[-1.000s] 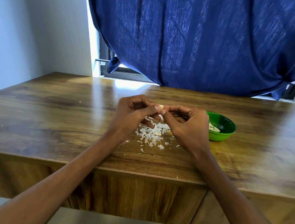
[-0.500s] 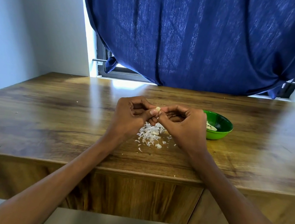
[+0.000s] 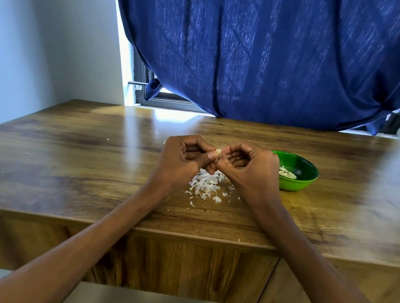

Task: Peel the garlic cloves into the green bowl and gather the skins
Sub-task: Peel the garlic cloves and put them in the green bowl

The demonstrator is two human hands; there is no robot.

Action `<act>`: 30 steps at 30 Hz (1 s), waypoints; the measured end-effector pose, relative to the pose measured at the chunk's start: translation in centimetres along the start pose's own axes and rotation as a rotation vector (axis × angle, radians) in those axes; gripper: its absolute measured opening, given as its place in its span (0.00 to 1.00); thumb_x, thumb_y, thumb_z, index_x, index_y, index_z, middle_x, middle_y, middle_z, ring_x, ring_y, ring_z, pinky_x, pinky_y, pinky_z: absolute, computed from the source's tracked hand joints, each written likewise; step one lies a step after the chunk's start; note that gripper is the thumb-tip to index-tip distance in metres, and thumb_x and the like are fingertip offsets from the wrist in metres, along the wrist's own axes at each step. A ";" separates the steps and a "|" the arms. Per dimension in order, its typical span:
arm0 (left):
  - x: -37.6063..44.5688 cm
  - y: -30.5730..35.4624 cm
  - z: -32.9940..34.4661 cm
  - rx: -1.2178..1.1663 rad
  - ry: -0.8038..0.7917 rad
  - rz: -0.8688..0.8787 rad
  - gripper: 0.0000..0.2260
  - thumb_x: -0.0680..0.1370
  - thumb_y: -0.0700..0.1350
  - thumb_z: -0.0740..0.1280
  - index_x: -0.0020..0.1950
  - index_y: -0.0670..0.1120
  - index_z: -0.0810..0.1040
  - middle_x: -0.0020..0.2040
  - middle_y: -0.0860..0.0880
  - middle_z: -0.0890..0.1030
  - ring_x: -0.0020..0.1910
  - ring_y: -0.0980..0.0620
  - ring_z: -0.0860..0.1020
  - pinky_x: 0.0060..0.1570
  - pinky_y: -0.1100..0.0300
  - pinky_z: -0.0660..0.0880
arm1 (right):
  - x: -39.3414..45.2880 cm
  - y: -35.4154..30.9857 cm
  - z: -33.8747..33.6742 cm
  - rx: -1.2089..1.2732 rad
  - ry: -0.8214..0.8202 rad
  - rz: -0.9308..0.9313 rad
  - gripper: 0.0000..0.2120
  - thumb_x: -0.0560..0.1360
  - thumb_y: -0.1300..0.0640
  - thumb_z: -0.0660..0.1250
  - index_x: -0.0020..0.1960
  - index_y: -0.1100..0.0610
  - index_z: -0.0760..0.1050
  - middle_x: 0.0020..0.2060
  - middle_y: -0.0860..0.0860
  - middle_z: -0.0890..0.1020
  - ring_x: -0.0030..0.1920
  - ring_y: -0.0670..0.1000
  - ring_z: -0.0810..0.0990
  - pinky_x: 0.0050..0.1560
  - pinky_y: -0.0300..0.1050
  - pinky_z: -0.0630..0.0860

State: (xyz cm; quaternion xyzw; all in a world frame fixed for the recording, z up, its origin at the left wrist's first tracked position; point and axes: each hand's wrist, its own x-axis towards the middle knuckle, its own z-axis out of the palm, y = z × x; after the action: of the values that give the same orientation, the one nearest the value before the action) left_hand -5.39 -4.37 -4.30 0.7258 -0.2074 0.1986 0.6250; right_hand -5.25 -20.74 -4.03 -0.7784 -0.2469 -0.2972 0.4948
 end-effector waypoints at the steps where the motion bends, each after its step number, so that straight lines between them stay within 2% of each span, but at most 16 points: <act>1: -0.1 0.0 0.1 0.013 0.013 0.012 0.03 0.77 0.32 0.72 0.46 0.39 0.84 0.36 0.46 0.86 0.34 0.51 0.84 0.40 0.61 0.80 | -0.1 0.0 0.0 -0.001 0.007 0.004 0.05 0.73 0.63 0.75 0.43 0.55 0.82 0.32 0.42 0.82 0.33 0.42 0.82 0.35 0.30 0.77; 4: -0.3 0.1 0.4 0.098 0.036 0.075 0.05 0.78 0.34 0.72 0.48 0.43 0.86 0.37 0.47 0.86 0.36 0.49 0.85 0.43 0.58 0.82 | -0.2 0.0 0.1 -0.031 0.033 -0.001 0.04 0.73 0.61 0.76 0.44 0.54 0.82 0.33 0.41 0.82 0.34 0.39 0.82 0.35 0.29 0.76; 6: -0.5 0.3 0.5 0.132 0.030 0.099 0.05 0.78 0.35 0.73 0.49 0.44 0.86 0.38 0.50 0.86 0.36 0.50 0.85 0.43 0.59 0.82 | -0.2 0.0 0.0 -0.029 0.060 0.000 0.02 0.74 0.60 0.75 0.44 0.55 0.83 0.34 0.42 0.83 0.34 0.40 0.82 0.36 0.32 0.78; 14: -0.2 0.2 0.2 0.081 0.049 0.048 0.07 0.78 0.33 0.71 0.48 0.45 0.84 0.34 0.51 0.85 0.33 0.51 0.85 0.38 0.63 0.80 | -0.1 0.2 0.3 0.029 0.011 0.054 0.02 0.76 0.60 0.73 0.47 0.57 0.84 0.37 0.44 0.85 0.37 0.42 0.83 0.40 0.32 0.79; 19: 0.0 0.0 0.2 0.071 0.040 0.039 0.09 0.79 0.33 0.71 0.47 0.47 0.84 0.35 0.50 0.86 0.33 0.49 0.85 0.37 0.61 0.80 | -0.1 0.3 0.2 0.046 0.007 0.067 0.02 0.76 0.60 0.72 0.47 0.55 0.83 0.37 0.45 0.84 0.38 0.42 0.83 0.41 0.33 0.79; 24: 0.1 -0.1 0.3 0.058 0.060 0.029 0.04 0.79 0.33 0.71 0.50 0.39 0.84 0.36 0.47 0.86 0.33 0.49 0.84 0.37 0.61 0.80 | -0.2 0.4 0.4 0.035 0.074 0.050 0.04 0.76 0.61 0.72 0.49 0.54 0.84 0.39 0.42 0.85 0.40 0.40 0.83 0.41 0.31 0.78; 30: 0.0 -0.3 0.1 0.085 0.077 0.056 0.03 0.79 0.35 0.72 0.51 0.39 0.85 0.38 0.44 0.86 0.33 0.48 0.85 0.37 0.60 0.80 | -0.2 0.0 0.2 0.027 0.067 -0.013 0.05 0.74 0.57 0.76 0.50 0.55 0.84 0.40 0.41 0.85 0.41 0.40 0.84 0.42 0.32 0.80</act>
State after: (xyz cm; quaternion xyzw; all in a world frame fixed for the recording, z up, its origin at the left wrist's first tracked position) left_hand -5.21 -4.44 -4.51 0.7376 -0.1948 0.2522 0.5953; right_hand -5.32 -20.58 -4.26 -0.7596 -0.2394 -0.3230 0.5113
